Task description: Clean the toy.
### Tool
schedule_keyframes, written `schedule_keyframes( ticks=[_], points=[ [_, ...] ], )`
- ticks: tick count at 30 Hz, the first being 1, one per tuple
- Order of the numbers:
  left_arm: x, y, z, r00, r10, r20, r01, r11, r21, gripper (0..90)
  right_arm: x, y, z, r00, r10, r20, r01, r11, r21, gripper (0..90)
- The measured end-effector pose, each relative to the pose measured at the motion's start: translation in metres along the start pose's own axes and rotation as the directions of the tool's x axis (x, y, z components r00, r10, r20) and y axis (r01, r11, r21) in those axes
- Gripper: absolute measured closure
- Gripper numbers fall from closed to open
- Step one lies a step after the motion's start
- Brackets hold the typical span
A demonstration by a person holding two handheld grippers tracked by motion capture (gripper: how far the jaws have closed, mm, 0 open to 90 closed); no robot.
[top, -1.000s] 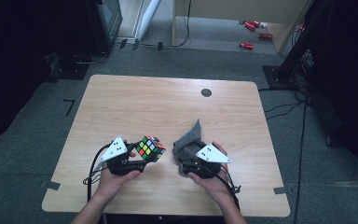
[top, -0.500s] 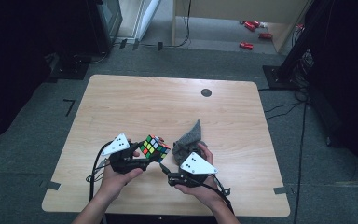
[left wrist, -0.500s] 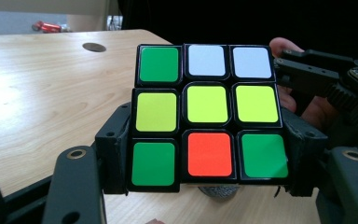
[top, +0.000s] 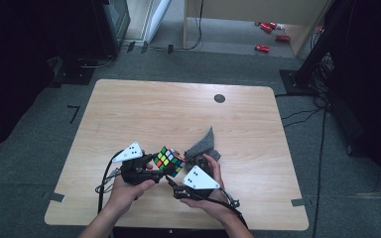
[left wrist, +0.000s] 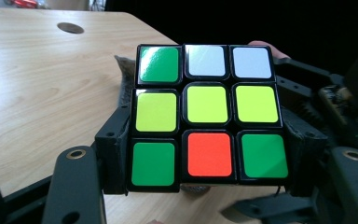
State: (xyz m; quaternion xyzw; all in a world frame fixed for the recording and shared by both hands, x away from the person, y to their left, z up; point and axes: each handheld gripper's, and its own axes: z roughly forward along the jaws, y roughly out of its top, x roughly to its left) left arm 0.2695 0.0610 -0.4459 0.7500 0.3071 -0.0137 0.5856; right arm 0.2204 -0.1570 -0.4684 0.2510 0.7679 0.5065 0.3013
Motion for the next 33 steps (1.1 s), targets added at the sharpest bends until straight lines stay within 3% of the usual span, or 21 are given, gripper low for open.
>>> schedule_keyframes(
  ticks=[4,8,18,27,31,33],
  points=[
    [0.000,0.001,0.001,0.9991,-0.031,0.027,0.031,0.9995,0.007,34.2,0.002,0.000,0.000,0.9990,-0.029,0.035,0.030,1.000,-0.007,21.7],
    [0.000,0.001,0.001,0.9981,-0.048,0.039,0.047,0.9987,0.020,34.0,0.003,-0.001,0.001,0.9978,-0.045,0.048,0.045,0.999,0.000,21.1],
    [0.003,0.002,0.001,0.9955,-0.088,0.036,0.087,0.9958,0.027,33.9,0.007,-0.003,0.000,0.9929,-0.100,0.064,0.100,0.995,-0.007,33.3],
    [0.005,0.002,0.002,0.9929,-0.105,0.057,0.102,0.9937,0.047,33.9,0.008,-0.004,-0.001,0.9889,-0.130,0.071,0.131,0.991,-0.003,33.4],
    [0.003,0.000,0.005,0.9926,-0.097,0.073,0.092,0.9928,0.077,33.9,0.009,-0.003,0.000,0.9894,-0.131,0.062,0.132,0.991,0.000,25.8],
    [0.003,0.000,0.006,0.9928,-0.095,0.073,0.089,0.9927,0.081,33.9,0.010,-0.003,0.000,0.9877,-0.145,0.059,0.145,0.989,-0.001,29.6]
  ],
)
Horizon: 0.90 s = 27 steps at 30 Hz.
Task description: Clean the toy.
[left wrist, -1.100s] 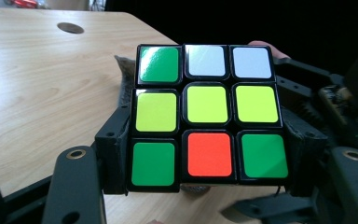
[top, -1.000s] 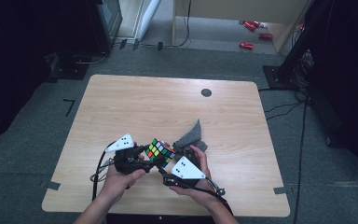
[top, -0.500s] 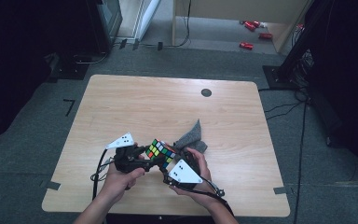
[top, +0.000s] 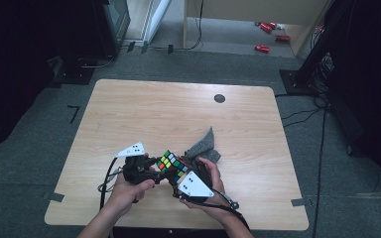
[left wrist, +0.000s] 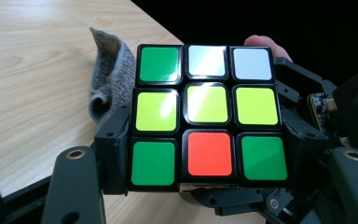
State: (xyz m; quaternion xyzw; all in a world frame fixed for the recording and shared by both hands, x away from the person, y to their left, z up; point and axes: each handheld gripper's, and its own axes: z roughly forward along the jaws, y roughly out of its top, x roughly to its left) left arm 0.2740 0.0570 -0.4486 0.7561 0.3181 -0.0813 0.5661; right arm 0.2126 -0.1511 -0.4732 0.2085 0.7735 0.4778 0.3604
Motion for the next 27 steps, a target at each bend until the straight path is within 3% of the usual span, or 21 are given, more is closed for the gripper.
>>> schedule_keyframes(
  ticks=[2,10,16,19,21,24,27],
  points=[
    [0.001,0.000,0.000,1.0000,-0.006,0.002,0.006,1.0000,-0.002,33.8,0.002,0.000,-0.001,0.9996,-0.025,0.009,0.025,1.000,-0.003,34.3],
    [0.002,0.001,-0.001,0.9998,-0.007,0.021,0.007,0.9999,-0.011,30.3,0.002,0.002,-0.002,0.9995,-0.027,0.014,0.027,1.000,0.007,34.5],
    [0.003,0.005,-0.011,0.9998,0.014,-0.014,-0.015,0.9979,-0.063,24.0,-0.003,-0.002,-0.001,0.9997,-0.011,0.021,0.010,0.999,0.037,34.5],
    [0.004,0.006,-0.018,0.9971,0.057,-0.051,-0.061,0.9939,-0.091,20.0,-0.009,-0.004,-0.002,0.9996,0.016,0.024,-0.017,0.998,0.056,34.5],
    [0.004,0.006,-0.022,0.9893,0.115,-0.090,-0.123,0.9878,-0.095,17.0,-0.014,-0.006,-0.003,0.9989,0.036,0.031,-0.038,0.997,0.069,34.5],
    [0.006,0.003,-0.025,0.9714,0.177,-0.158,-0.192,0.9778,-0.084,16.0,-0.024,-0.008,-0.006,0.9961,0.075,0.047,-0.078,0.994,0.080,34.5],
    [0.009,-0.002,-0.025,0.9458,0.235,-0.224,-0.255,0.9647,-0.066,15.9,-0.031,-0.007,-0.011,0.9925,0.113,0.046,-0.117,0.990,0.079,34.5]
  ],
)
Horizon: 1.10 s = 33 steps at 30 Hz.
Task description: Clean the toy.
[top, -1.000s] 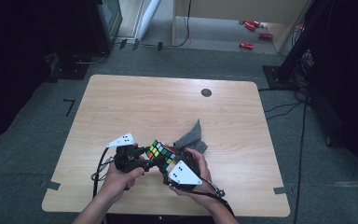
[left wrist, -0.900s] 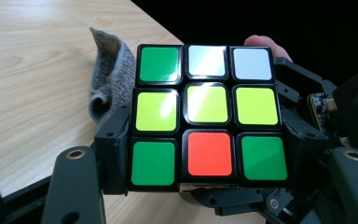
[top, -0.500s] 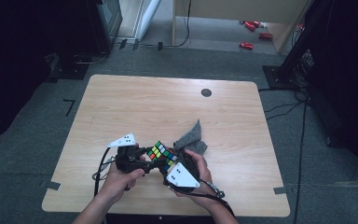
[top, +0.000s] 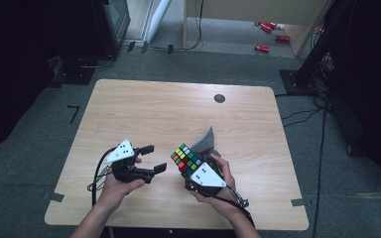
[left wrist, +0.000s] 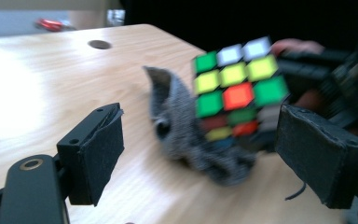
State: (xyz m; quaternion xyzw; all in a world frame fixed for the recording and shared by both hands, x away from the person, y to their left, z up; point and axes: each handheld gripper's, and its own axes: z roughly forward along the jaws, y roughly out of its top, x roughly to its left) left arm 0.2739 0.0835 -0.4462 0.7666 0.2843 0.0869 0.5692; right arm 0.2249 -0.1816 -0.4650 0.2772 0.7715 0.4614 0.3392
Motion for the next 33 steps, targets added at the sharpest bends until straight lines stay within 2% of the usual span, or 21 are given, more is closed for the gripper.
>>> schedule_keyframes(
  ticks=[2,3,5,6,7,9,11,12,13,14,17,18,20,22,24,27,28,29,31,32,33],
  points=[
    [-0.002,-0.005,0.001,0.9962,0.073,-0.047,-0.073,0.9973,0.004,16.0,-0.004,0.003,-0.003,0.9992,0.039,-0.010,-0.039,0.999,0.000,34.5],
    [-0.004,-0.008,0.003,0.9905,0.117,-0.074,-0.116,0.9932,0.016,16.0,-0.007,0.005,-0.005,0.9978,0.063,-0.022,-0.063,0.998,0.004,34.5],
    [-0.010,-0.013,0.007,0.9733,0.196,-0.120,-0.193,0.9806,0.033,15.9,-0.010,0.010,-0.008,0.9914,0.121,-0.051,-0.120,0.993,0.012,34.5],
    [-0.013,-0.015,0.009,0.9610,0.238,-0.141,-0.235,0.9712,0.043,15.9,-0.011,0.013,-0.009,0.9871,0.145,-0.068,-0.145,0.989,0.012,34.5],
    [-0.017,-0.017,0.011,0.9485,0.276,-0.155,-0.272,0.9611,0.047,16.0,-0.013,0.015,-0.010,0.9821,0.167,-0.087,-0.166,0.986,0.016,34.5],
    [-0.024,-0.020,0.014,0.9299,0.328,-0.166,-0.325,0.9446,0.048,16.0,-0.014,0.020,-0.012,0.9692,0.217,-0.116,-0.215,0.976,0.030,34.5],
    [-0.030,-0.022,0.016,0.9157,0.360,-0.178,-0.358,0.9326,0.045,16.1,-0.017,0.024,-0.013,0.9506,0.270,-0.153,-0.266,0.963,0.046,34.4],
    [-0.033,-0.023,0.017,0.9106,0.370,-0.184,-0.368,0.9287,0.045,16.1,-0.017,0.025,-0.013,0.9389,0.301,-0.167,-0.296,0.954,0.054,34.4],
    [-0.036,-0.023,0.018,0.9066,0.376,-0.191,-0.375,0.9260,0.043,16.0,-0.017,0.026,-0.014,0.9329,0.316,-0.173,-0.311,0.949,0.054,34.4],
    [-0.041,-0.023,0.019,0.8985,0.391,-0.199,-0.392,0.9192,0.039,16.1,-0.016,0.027,-0.015,0.9253,0.333,-0.182,-0.328,0.943,0.058,34.4],
    [-0.053,-0.024,0.023,0.8675,0.456,-0.199,-0.457,0.8884,0.043,16.0,-0.013,0.031,-0.016,0.9051,0.372,-0.205,-0.365,0.928,0.075,34.4],
    [-0.056,-0.025,0.024,0.8603,0.468,-0.202,-0.469,0.8820,0.045,16.0,-0.012,0.033,-0.016,0.8987,0.384,-0.212,-0.375,0.923,0.084,34.4],
    [-0.059,-0.025,0.025,0.8470,0.484,-0.219,-0.488,0.8720,0.042,16.0,-0.010,0.034,-0.014,0.8786,0.419,-0.230,-0.403,0.908,0.115,34.4],
    [-0.061,-0.025,0.025,0.8285,0.508,-0.236,-0.514,0.8571,0.041,16.0,-0.008,0.036,-0.012,0.8612,0.438,-0.257,-0.410,0.898,0.159,34.3],
    [-0.063,-0.025,0.024,0.8069,0.536,-0.248,-0.544,0.8379,0.039,16.2,-0.005,0.037,-0.011,0.8579,0.440,-0.265,-0.400,0.896,0.191,34.3],
    [-0.065,-0.028,0.024,0.7671,0.580,-0.275,-0.598,0.8010,0.019,22.1,-0.002,0.040,-0.010,0.8526,0.449,-0.267,-0.399,0.890,0.222,34.3],
    [-0.065,-0.029,0.025,0.7619,0.586,-0.276,-0.607,0.7945,0.011,24.4,-0.002,0.040,-0.009,0.8482,0.456,-0.270,-0.401,0.886,0.233,34.3],
    [-0.066,-0.030,0.025,0.7614,0.589,-0.270,-0.611,0.7914,0.003,24.5,-0.001,0.040,-0.008,0.8443,0.463,-0.269,-0.405,0.881,0.247,34.3],
    [-0.066,-0.031,0.025,0.7518,0.605,-0.263,-0.628,0.7783,-0.006,27.5,-0.001,0.041,-0.008,0.8414,0.470,-0.267,-0.406,0.875,0.263,34.2],
    [-0.067,-0.032,0.026,0.7426,0.615,-0.265,-0.639,0.7693,-0.005,30.2,-0.001,0.041,-0.007,0.8388,0.478,-0.261,-0.412,0.870,0.270,34.2],
    [-0.067,-0.033,0.026,0.7423,0.616,-0.264,-0.639,0.7688,-0.005,31.9,-0.002,0.042,-0.007,0.8321,0.491,-0.258,-0.422,0.863,0.279,34.2]
  ],
)
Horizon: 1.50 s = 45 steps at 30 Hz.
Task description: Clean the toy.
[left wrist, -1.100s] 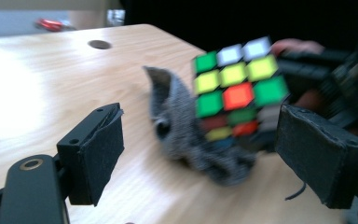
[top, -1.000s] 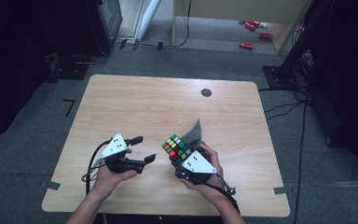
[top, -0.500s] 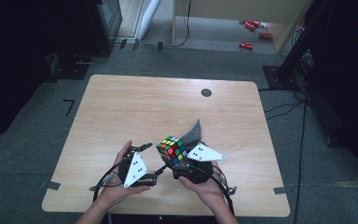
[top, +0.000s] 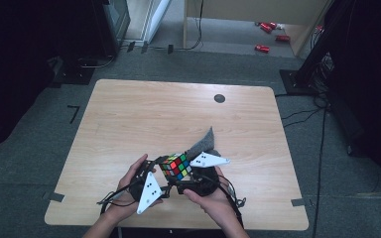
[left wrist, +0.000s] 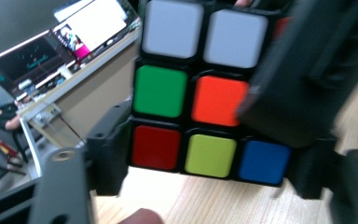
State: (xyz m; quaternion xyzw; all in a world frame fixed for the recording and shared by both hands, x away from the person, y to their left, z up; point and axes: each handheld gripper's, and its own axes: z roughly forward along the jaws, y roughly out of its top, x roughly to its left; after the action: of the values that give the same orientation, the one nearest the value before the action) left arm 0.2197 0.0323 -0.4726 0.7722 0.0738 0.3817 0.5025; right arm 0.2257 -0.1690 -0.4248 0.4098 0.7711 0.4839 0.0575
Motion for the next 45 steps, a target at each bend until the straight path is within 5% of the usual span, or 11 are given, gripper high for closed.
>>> schedule_keyframes(
  ticks=[5,11,13,17,20,22,24,31,34,41,45],
  points=[
    [0.003,-0.003,0.001,0.9994,-0.034,-0.001,0.034,0.9984,0.045,34.4,-0.006,0.003,-0.005,0.9984,0.050,-0.026,-0.050,0.999,-0.020,27.3],
    [0.029,-0.017,-0.006,0.9645,-0.262,0.037,0.260,0.9645,0.049,34.5,-0.019,0.007,-0.026,0.9996,0.027,-0.006,-0.028,0.989,-0.142,23.1],
    [0.038,-0.024,-0.011,0.9423,-0.332,0.042,0.331,0.9430,0.040,34.5,-0.027,0.005,-0.029,0.9970,-0.008,0.077,0.020,0.988,-0.154,23.2],
    [0.053,-0.031,-0.016,0.8832,-0.467,0.046,0.467,0.8843,0.009,34.5,-0.051,-0.014,-0.010,0.9273,-0.140,0.347,0.152,0.988,-0.008,23.4],
    [0.061,-0.034,-0.019,0.8428,-0.535,0.063,0.536,0.8445,0.000,34.5,-0.070,-0.029,0.004,0.9241,-0.106,0.367,0.099,0.994,0.037,24.5],
    [0.064,-0.036,-0.020,0.8284,-0.553,0.087,0.555,0.8316,0.001,34.5,-0.073,-0.034,0.013,0.9168,-0.133,0.377,0.115,0.991,0.070,24.2],
    [0.064,-0.037,-0.021,0.8293,-0.552,0.090,0.554,0.8328,0.003,34.6,-0.074,-0.037,0.023,0.8985,-0.172,0.404,0.136,0.984,0.116,24.1],
    [0.065,-0.037,-0.020,0.8076,-0.574,0.136,0.577,0.8165,0.019,34.6,-0.084,-0.046,0.037,0.8878,-0.156,0.433,0.090,0.981,0.169,30.6],
    [0.065,-0.038,-0.020,0.8020,-0.578,0.151,0.581,0.8132,0.023,34.6,-0.090,-0.049,0.035,0.9131,-0.107,0.394,0.051,0.988,0.148,47.9],
    [0.064,-0.039,-0.016,0.7947,-0.581,0.175,0.582,0.8115,0.052,34.6,-0.090,-0.044,0.021,0.9293,-0.089,0.358,0.069,0.995,0.068,73.4],
    [0.059,-0.040,-0.010,0.8107,-0.561,0.166,0.552,0.8275,0.102,34.6,-0.071,-0.028,0.001,0.9467,-0.099,0.307,0.123,0.990,-0.062,74.5]
  ],
)
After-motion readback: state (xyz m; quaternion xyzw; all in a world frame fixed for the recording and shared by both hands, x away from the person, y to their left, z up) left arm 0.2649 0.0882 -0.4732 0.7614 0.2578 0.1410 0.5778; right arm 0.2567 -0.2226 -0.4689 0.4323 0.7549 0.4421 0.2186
